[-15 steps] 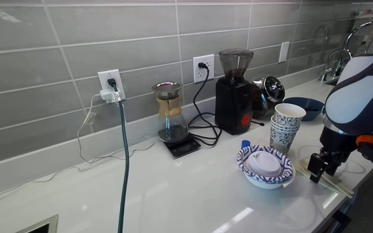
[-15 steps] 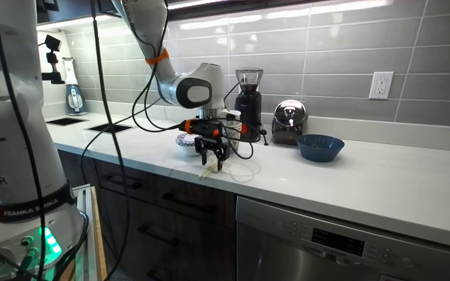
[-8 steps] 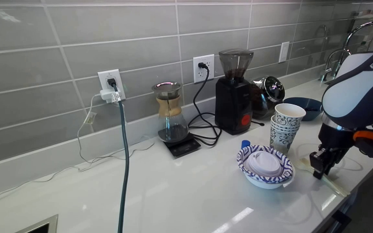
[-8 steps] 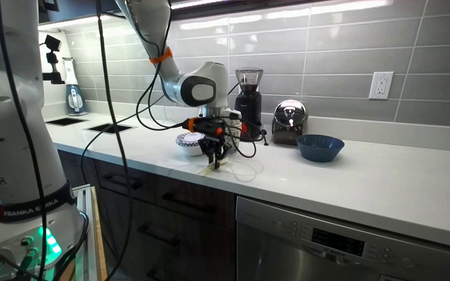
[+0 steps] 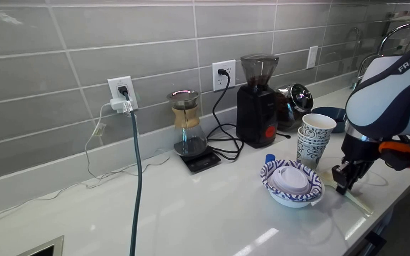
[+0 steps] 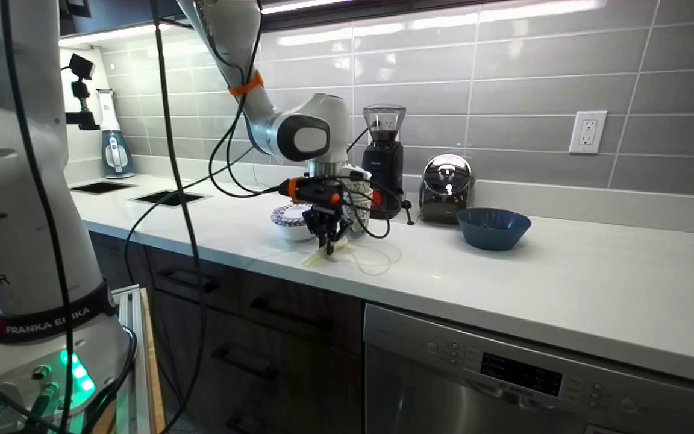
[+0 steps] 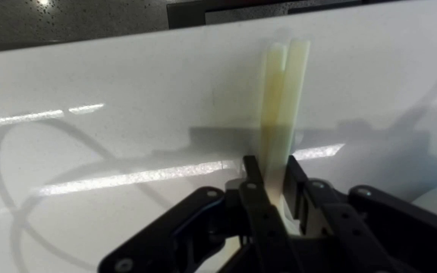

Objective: Put the fork and spoon in the cup

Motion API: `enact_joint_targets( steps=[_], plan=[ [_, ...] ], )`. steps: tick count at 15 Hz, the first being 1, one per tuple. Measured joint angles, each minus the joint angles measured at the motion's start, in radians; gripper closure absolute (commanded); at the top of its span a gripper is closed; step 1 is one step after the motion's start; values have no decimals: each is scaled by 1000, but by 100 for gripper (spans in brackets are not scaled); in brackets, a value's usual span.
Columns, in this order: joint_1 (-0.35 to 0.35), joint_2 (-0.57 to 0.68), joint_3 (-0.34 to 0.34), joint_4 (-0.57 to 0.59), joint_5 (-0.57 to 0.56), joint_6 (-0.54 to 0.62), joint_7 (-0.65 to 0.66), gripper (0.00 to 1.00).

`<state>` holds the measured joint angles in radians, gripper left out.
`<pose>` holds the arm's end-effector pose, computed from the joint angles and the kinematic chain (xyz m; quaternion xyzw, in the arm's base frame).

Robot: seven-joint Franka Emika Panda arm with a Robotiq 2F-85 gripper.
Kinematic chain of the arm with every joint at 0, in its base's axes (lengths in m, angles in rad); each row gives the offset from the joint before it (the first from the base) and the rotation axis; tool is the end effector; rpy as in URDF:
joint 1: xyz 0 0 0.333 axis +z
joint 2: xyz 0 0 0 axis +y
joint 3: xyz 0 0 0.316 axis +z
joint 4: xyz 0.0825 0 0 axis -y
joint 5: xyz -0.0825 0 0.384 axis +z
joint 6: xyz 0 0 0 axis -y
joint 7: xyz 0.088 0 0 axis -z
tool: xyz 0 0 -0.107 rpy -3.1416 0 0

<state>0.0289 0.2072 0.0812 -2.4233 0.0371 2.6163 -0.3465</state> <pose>0.4891 0.0542 0.2228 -0.9776 -0.2098 0.0048 0.0182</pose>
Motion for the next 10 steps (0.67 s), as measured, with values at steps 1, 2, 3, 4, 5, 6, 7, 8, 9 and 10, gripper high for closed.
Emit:
enact_joint_targets(
  steps=[1,2,3,4,5,6,7,8,9,10],
  plan=[
    [-2,-5,2,1,14,0,0,95],
    [-5,-14,3,3,24,-2,0,95],
    [-11,-28,2,3,30,-8,1,95],
    [-20,-49,-2,2,31,-18,2,95],
    [-28,-73,-11,1,31,-33,6,95],
    [-37,-101,-24,-2,30,-49,11,95],
    [-46,-131,-40,-6,29,-67,16,95],
    [-55,-160,-57,-9,28,-83,22,95],
    [-62,-184,-73,-11,27,-95,26,95],
    [-67,-206,-86,-11,27,-108,31,95]
  ],
)
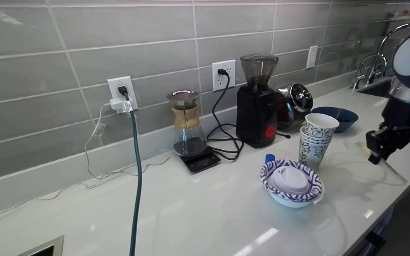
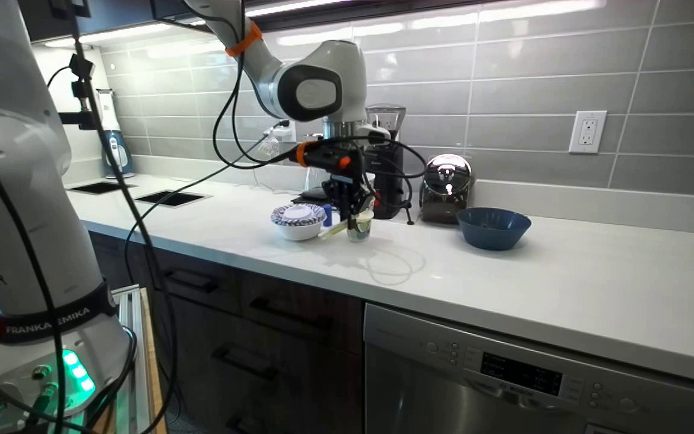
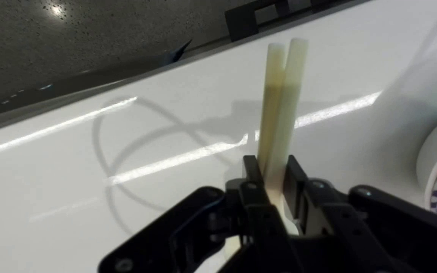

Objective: Put the fork and spoon in the cup

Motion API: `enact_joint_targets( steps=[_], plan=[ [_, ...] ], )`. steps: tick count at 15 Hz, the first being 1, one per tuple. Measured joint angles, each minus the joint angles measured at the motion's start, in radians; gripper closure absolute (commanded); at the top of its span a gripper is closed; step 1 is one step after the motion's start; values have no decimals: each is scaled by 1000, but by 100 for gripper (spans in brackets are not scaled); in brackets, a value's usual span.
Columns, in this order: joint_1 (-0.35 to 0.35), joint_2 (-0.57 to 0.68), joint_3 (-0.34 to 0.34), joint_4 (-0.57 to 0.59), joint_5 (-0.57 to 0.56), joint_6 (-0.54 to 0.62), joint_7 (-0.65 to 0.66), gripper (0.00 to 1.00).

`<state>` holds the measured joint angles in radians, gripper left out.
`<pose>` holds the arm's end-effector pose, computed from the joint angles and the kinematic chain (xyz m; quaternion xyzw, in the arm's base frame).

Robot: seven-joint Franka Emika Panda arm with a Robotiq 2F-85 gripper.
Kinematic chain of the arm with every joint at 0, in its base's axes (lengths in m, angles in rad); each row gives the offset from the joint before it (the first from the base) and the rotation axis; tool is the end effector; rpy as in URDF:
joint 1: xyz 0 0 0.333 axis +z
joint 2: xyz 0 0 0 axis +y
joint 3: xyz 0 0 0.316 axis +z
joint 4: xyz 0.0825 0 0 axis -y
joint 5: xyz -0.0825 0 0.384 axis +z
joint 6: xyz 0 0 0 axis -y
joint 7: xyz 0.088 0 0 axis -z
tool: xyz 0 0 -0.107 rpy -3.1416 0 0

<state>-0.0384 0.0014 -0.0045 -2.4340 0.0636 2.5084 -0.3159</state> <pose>0.4900 -0.0215 0.3100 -0.9929 -0.1112 -0.0394 0.0129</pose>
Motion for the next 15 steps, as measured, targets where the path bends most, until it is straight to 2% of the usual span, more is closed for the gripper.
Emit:
enact_joint_targets(
  steps=[3,6,15],
  plan=[
    [-3,-47,-23,0,-4,-10,19,95],
    [11,-87,-19,-1,22,23,21,95],
    [92,-227,-1,-56,56,295,53,95]
  ],
)
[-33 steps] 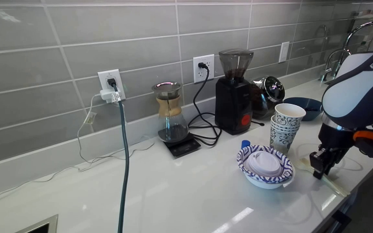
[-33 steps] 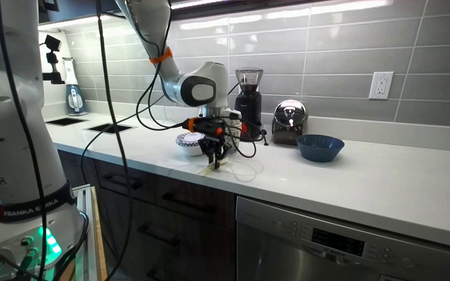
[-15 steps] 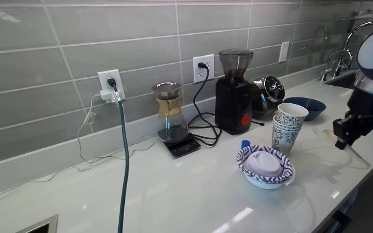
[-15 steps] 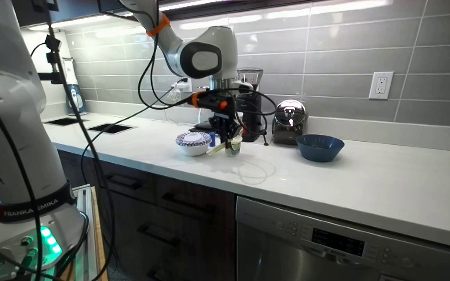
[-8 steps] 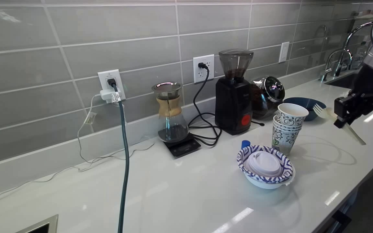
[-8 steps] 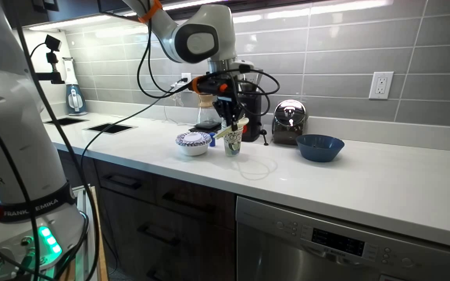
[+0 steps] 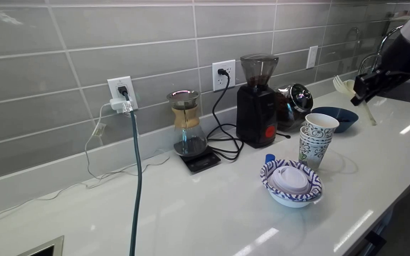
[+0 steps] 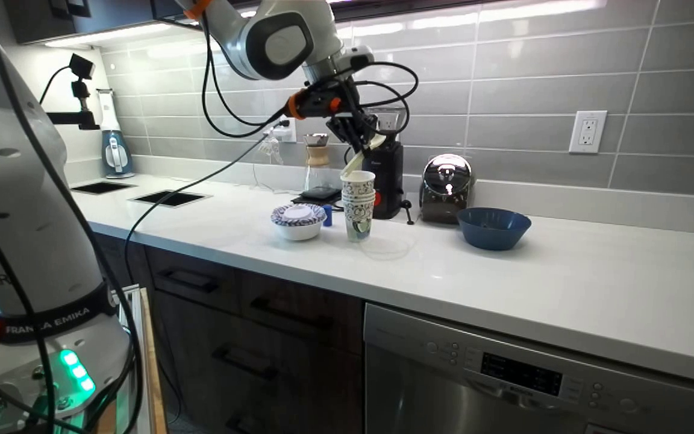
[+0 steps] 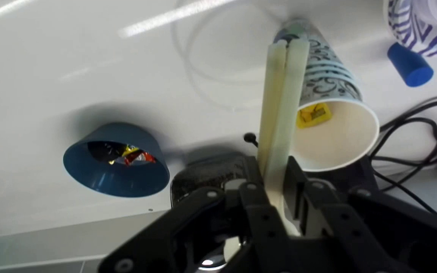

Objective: Put the fork and spoon in the cup

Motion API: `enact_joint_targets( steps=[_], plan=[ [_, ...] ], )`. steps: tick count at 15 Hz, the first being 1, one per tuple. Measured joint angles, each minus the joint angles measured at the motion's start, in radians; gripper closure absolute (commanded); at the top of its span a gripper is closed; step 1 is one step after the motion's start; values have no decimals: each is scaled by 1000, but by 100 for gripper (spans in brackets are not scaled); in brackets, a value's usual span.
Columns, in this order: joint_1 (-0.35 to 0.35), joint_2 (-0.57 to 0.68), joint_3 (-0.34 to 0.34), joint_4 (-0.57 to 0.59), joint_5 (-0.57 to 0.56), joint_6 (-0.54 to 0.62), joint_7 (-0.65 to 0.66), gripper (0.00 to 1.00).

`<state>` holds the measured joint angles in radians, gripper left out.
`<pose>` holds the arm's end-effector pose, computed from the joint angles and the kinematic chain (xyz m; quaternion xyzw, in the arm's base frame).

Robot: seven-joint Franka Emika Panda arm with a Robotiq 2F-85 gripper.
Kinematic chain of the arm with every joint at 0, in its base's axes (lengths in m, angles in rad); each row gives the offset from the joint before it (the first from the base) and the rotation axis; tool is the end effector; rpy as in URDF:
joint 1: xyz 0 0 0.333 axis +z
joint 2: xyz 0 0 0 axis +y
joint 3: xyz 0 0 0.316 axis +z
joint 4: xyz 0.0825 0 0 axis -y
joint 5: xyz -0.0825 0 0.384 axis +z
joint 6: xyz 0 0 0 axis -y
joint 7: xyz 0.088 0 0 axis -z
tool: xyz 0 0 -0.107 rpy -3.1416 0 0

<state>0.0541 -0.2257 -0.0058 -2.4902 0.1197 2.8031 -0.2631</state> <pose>0.4876 0.0178 0.4304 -0.9582 -0.1006 -0.2677 0.0061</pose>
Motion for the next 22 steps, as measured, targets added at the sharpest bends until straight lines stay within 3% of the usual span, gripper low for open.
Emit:
enact_joint_targets(
  steps=[3,9,21,22],
  plan=[
    [88,-32,-33,-28,151,86,-62,95],
    [386,-31,-194,-46,552,236,-341,95],
    [883,-43,-698,69,1112,300,-1013,95],
    [913,-41,-735,82,1153,293,-1062,80]
  ],
)
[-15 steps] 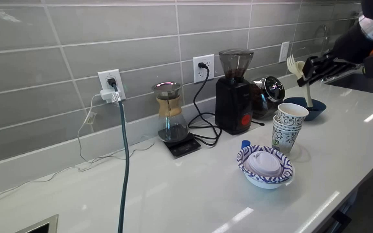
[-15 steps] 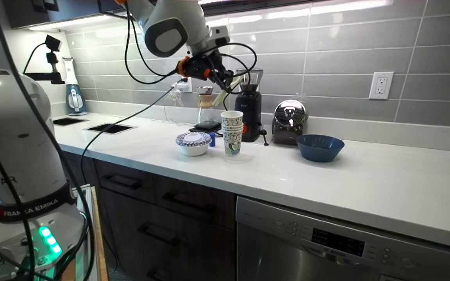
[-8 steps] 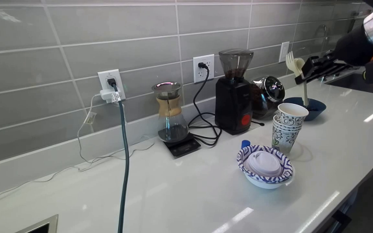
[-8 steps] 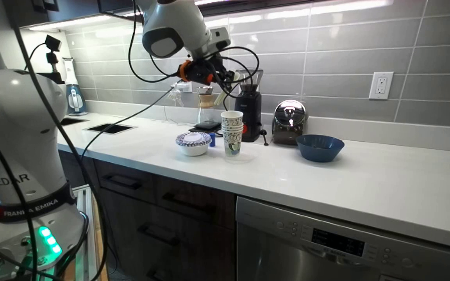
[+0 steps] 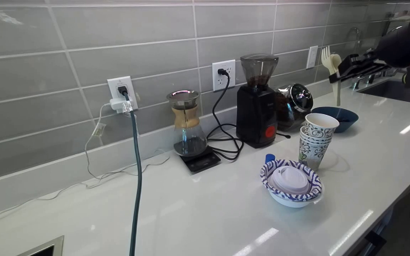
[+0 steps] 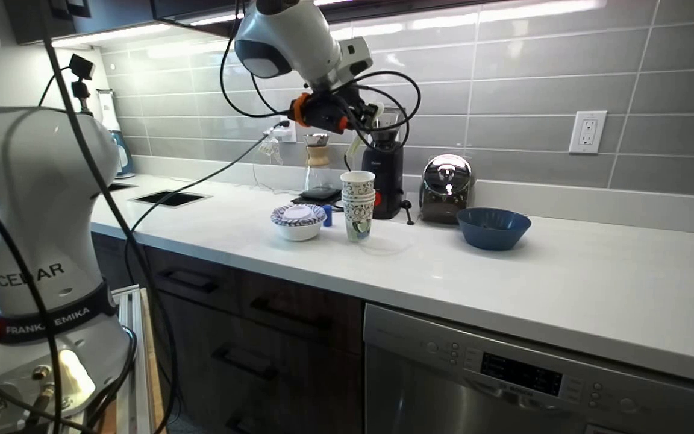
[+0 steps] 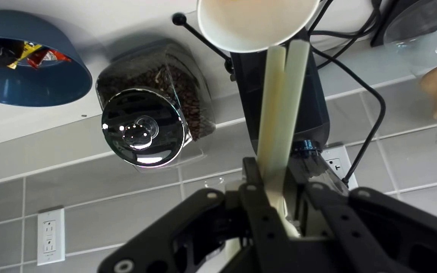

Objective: Put the fork and spoon in the cup

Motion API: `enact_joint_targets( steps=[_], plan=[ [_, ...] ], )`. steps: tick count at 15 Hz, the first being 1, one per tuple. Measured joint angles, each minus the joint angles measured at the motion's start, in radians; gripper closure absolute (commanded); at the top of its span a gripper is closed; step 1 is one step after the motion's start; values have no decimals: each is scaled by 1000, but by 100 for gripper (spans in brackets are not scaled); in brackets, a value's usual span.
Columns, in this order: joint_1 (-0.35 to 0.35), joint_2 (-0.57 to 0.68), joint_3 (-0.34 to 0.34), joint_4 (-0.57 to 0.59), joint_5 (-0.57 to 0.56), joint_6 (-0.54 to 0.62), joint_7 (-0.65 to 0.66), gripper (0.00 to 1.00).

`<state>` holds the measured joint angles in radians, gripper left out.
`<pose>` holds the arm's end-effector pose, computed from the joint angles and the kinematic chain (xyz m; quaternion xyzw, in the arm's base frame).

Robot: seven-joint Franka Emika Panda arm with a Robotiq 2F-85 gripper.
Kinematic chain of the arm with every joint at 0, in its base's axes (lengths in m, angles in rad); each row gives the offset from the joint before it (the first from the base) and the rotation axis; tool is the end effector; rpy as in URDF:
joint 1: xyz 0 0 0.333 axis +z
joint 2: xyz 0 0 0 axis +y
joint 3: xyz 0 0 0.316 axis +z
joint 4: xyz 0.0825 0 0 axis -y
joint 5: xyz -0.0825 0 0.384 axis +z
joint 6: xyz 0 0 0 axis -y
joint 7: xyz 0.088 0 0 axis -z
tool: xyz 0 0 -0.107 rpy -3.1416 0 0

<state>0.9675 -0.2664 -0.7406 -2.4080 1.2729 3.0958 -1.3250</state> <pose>0.4893 0.0203 0.4340 -0.8854 -0.1023 -0.4309 0.1415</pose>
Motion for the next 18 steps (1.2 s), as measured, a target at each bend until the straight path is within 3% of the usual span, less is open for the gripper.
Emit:
enact_joint_targets(
  steps=[2,4,5,11,18],
  plan=[
    [42,10,-56,13,55,-11,-77,80],
    [52,17,-69,17,62,-15,-92,80],
    [54,19,-69,17,62,-15,-92,95],
    [68,16,-76,20,88,-15,-132,95],
    [114,11,-142,52,375,-77,-432,95]
  ],
)
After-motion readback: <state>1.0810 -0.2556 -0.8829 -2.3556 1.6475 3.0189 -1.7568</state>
